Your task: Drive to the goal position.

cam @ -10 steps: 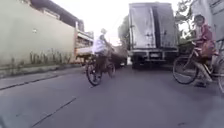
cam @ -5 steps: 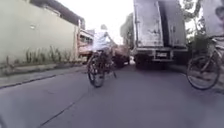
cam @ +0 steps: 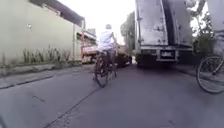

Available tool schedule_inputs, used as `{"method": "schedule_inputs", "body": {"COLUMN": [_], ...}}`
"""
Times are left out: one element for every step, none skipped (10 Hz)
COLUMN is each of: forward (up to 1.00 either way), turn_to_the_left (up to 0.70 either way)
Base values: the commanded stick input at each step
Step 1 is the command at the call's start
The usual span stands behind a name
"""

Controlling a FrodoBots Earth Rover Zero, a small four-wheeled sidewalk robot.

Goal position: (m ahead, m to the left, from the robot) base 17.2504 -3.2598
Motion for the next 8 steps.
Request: {"method": "schedule_inputs", "body": {"forward": [1.0,1.0,1.0,1.0,1.0,1.0,1.0,1.0], "turn_to_the_left": [0.05,0.05,0.05,0.05,0.05,0.05,0.05,0.05]}}
